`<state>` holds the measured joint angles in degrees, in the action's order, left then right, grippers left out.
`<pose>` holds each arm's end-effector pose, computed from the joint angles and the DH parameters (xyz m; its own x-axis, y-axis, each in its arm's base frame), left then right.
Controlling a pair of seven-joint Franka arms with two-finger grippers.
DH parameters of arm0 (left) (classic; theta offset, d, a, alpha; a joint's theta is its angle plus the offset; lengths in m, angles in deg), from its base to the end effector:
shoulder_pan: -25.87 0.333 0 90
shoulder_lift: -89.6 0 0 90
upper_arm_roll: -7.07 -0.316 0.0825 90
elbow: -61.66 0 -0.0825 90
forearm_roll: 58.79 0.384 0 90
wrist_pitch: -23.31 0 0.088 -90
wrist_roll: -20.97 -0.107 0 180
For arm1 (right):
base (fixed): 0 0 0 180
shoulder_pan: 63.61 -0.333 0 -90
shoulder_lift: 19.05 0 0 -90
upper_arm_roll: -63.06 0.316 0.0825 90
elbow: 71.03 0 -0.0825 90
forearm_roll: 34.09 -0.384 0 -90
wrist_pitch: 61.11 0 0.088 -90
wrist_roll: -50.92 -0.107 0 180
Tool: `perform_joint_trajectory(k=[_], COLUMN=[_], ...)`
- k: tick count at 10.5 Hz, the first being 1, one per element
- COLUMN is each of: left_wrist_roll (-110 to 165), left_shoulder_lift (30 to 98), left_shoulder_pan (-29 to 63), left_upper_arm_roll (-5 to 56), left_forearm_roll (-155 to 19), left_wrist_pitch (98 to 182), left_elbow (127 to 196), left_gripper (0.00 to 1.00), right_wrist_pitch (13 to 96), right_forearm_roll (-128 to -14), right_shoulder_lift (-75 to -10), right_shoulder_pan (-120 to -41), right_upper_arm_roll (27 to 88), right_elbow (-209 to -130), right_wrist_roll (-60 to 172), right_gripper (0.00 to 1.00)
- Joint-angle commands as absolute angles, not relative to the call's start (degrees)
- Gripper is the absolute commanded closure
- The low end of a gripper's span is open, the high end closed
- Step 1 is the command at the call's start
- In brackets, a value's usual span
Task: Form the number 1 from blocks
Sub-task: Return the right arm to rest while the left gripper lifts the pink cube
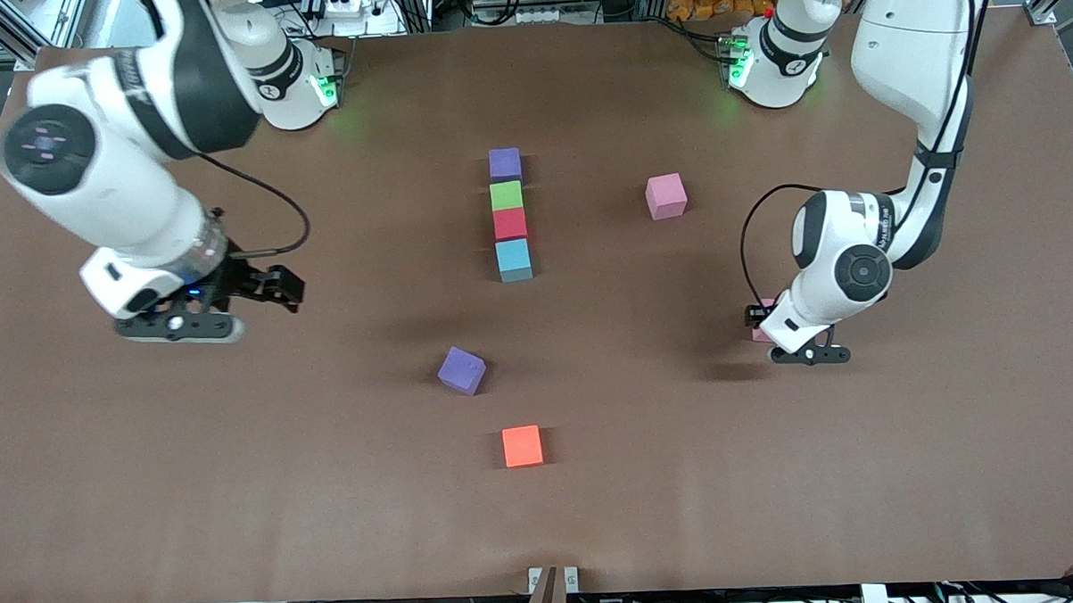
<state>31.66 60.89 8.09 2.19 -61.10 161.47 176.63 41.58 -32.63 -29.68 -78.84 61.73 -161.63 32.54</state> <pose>0.5804 -0.1338 0.1960 0.9959 -0.0142 -0.0890 -0.0173 -0.9993 -0.0340 0.6048 0.1486 0.5298 0.9968 -0.0720 0.0334 -0.0727 -0.9972 0.0198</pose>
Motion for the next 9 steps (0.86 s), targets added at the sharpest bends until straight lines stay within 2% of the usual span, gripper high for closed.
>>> perform_joint_trajectory(k=[1,4,6,9], left_wrist_roll=[40.27,54.5,61.8,72.09], left_shoulder_lift=[61.12,59.64,54.99,48.04], left_shoulder_pan=[3.48,-1.72,-4.26,-9.97], left_upper_arm_roll=[1.89,4.95,7.24,7.25], left_forearm_roll=[-62.48,-63.36,-64.86,-64.95], left_wrist_pitch=[159.73,152.8,148.05,145.84], left_elbow=[173.39,165.76,157.59,148.43], left_gripper=[1.0,1.0,1.0,1.0], right_wrist_pitch=[36.47,29.26,28.02,27.84], right_forearm_roll=[-32.15,-32.24,-33.37,-35.32], right_shoulder_lift=[-29.59,-29.95,-29.33,-28.8], right_shoulder_pan=[-72.33,-68.28,-64.07,-64.05], right_upper_arm_roll=[65.43,65.08,65.52,62.99], right_elbow=[-154.99,-149.53,-149.52,-149.6], right_wrist_roll=[33.25,41.74,45.54,51.16], right_gripper=[0.0,0.0,0.0,0.0])
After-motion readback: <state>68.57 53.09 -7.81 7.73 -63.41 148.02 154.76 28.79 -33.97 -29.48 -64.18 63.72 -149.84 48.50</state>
